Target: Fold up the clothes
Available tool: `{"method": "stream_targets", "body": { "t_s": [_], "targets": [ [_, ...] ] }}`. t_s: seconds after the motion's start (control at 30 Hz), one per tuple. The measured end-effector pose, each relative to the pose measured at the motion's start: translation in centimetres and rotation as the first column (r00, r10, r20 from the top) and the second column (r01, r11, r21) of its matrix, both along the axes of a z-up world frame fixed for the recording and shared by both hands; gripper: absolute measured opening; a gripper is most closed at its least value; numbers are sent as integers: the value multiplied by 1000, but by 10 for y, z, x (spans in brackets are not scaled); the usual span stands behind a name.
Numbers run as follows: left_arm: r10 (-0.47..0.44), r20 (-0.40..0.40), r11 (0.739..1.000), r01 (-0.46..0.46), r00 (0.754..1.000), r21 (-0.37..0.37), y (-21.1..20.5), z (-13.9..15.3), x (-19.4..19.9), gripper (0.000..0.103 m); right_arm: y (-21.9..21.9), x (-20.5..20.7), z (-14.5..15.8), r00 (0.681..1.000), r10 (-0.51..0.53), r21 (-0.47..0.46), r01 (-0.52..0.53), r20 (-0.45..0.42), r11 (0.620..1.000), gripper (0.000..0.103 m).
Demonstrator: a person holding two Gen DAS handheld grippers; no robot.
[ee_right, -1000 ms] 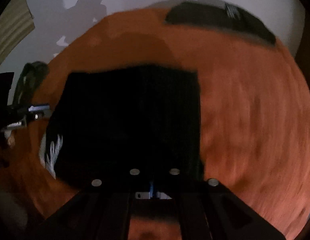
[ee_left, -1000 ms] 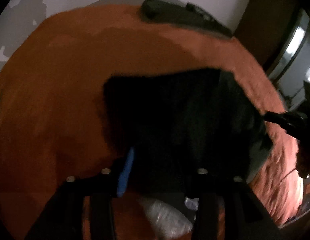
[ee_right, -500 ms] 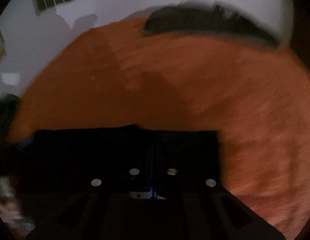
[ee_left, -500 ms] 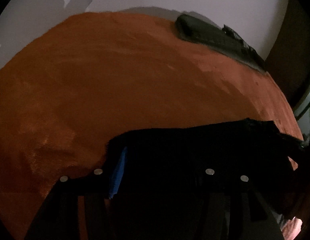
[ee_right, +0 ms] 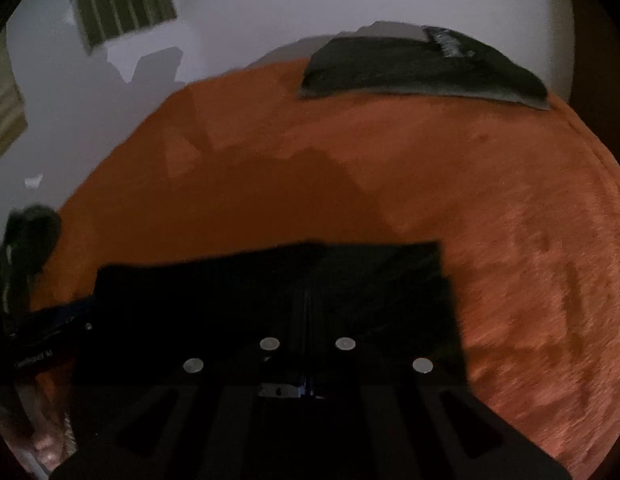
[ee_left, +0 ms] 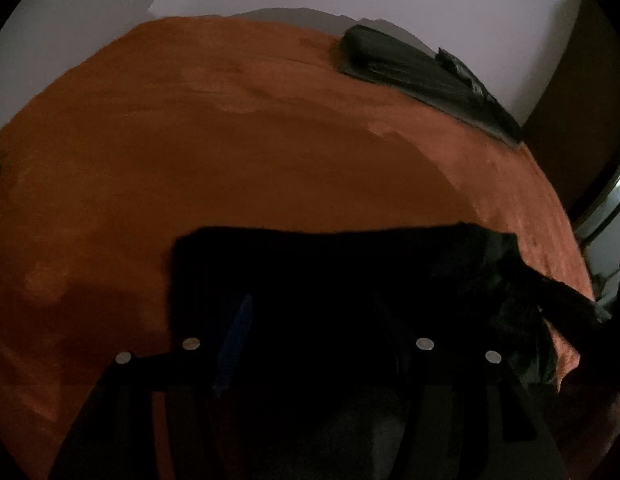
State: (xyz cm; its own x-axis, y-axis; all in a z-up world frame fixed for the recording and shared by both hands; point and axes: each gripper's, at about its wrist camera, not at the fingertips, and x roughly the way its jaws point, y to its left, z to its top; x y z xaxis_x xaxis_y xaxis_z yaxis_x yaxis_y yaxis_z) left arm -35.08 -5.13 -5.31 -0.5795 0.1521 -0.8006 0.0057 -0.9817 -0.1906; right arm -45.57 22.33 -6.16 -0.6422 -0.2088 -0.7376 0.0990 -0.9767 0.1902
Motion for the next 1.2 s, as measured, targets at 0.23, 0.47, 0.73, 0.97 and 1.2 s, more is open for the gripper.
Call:
{"method": "stream_targets", "body": {
  "t_s": [0.23,0.47,0.73,0.97,1.2],
  "targets": [
    [72,-44,993,-76,996,-92,11,-16,-13,67,-22,-13,-19,1000,7,61,-9,30,998,0],
    [29,-73,989,-40,997,-142,11,-15,-4,74,-6,-22,-28,1000,23,51,-23,-4,998,0],
    [60,-93,985,-74,994,-158,-9,-21,3,81,31,-22,-33,999,-39,69,38,10,997,0],
    [48,-62,991,-55,997,-120,-21,-25,0,81,44,-16,-24,998,-55,77,54,3,996,2],
    [17,-16,997,-18,1000,-70,-35,-13,5,81,44,0,-9,1000,16,84,-16,-2,996,7]
  ]
}}
